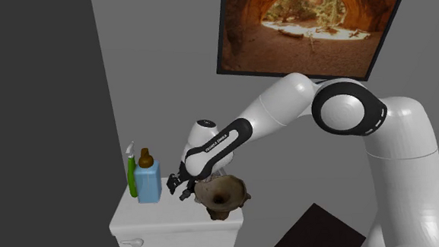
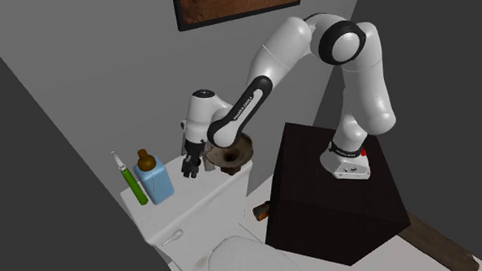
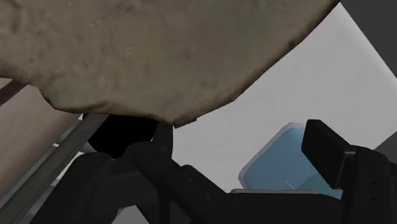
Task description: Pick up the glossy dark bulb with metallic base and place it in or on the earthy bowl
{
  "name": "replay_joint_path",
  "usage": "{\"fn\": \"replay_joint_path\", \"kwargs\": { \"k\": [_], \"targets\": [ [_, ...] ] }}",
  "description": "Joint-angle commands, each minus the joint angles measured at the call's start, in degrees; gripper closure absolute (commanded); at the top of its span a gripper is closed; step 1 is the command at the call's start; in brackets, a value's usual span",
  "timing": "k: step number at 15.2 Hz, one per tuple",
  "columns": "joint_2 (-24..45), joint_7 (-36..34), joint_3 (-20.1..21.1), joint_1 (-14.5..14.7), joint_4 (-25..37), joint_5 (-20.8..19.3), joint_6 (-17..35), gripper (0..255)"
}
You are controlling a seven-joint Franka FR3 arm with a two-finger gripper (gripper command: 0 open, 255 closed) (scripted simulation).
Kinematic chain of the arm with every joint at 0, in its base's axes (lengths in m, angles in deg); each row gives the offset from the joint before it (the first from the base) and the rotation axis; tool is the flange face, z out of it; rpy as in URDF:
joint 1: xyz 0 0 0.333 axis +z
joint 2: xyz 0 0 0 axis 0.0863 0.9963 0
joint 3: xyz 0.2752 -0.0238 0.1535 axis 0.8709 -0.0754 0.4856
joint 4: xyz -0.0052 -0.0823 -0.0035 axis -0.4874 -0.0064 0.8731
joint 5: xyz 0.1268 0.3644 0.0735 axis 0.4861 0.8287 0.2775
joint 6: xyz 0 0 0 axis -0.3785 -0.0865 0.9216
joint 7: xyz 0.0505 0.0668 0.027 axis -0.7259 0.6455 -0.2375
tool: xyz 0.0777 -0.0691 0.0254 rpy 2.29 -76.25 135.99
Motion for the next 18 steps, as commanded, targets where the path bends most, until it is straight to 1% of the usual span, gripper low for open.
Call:
{"fn": "replay_joint_path", "kwargs": {
  "k": [1,5,6,13,18],
  "targets": [
    [-0.4,-5.1,-1.3,-1.2,-0.8,3.5,1.1,0],
    [-2.1,-15.3,-3.4,-3.1,-4.5,11.0,4.7,0],
    [-2.3,-16.3,-3.6,-3.3,-5.0,11.8,5.1,0],
    [3.9,-15.9,-3.1,-2.9,-1.5,12.0,8.0,0],
    [3.9,-15.9,-3.1,-2.9,-1.5,12.0,8.0,0]
  ]
}}
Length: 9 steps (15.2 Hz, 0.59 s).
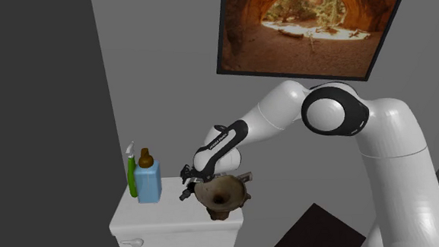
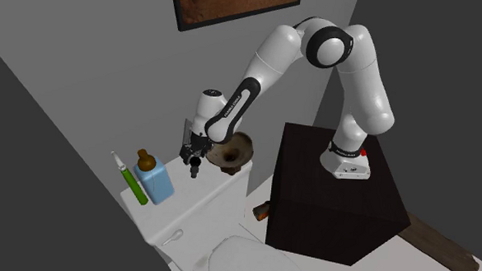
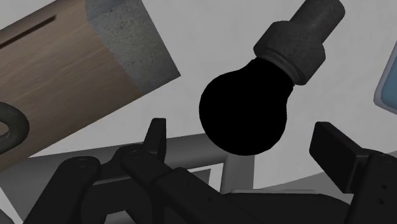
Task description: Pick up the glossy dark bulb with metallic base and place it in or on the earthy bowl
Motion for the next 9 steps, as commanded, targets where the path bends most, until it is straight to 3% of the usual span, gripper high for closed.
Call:
{"fn": "replay_joint_path", "kwargs": {
  "k": [1,3,4,9],
  "targets": [
    [0.0,0.0,0.0,0.0,0.0,0.0,0.0,0],
    [0.0,0.0,0.0,0.0,0.0,0.0,0.0,0],
    [0.0,0.0,0.0,0.0,0.0,0.0,0.0,255],
    [0.0,0.0,0.0,0.0,0.1,0.0,0.0,255]
  ]
}}
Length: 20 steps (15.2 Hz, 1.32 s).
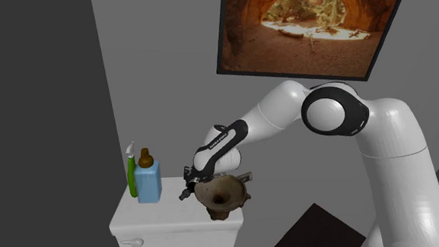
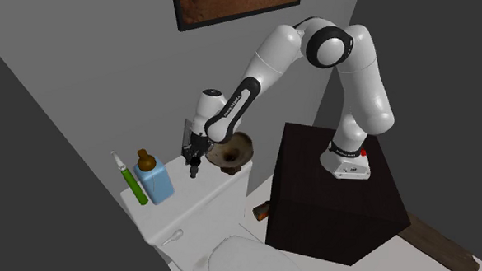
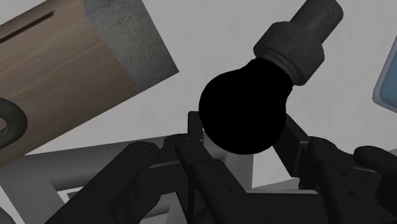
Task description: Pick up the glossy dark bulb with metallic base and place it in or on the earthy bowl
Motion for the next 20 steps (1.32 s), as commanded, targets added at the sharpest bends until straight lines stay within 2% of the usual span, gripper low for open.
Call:
{"fn": "replay_joint_path", "kwargs": {
  "k": [1,4,20],
  "targets": [
    [0.0,0.0,0.0,0.0,0.0,0.0,-0.1,255],
    [0.1,0.0,0.0,0.0,-0.1,0.0,0.0,255],
    [-10.1,-4.0,-2.8,2.0,-1.3,-2.7,-8.9,255]
  ]
}}
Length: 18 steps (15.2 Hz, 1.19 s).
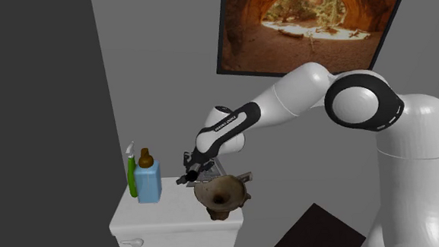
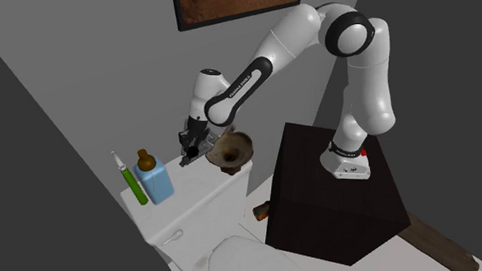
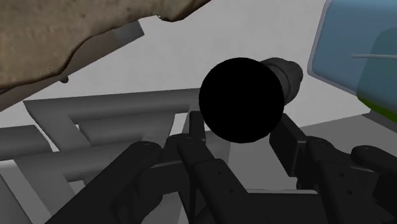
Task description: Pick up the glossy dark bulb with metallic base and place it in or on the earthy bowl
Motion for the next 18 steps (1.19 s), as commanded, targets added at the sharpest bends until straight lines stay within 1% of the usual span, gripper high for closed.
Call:
{"fn": "replay_joint_path", "kwargs": {
  "k": [1,18],
  "targets": [
    [-1.0,-0.4,-0.2,0.2,0.0,-0.3,-1.0,255],
    [-9.3,-4.5,-2.0,1.0,2.4,-3.7,-11.6,255]
  ]
}}
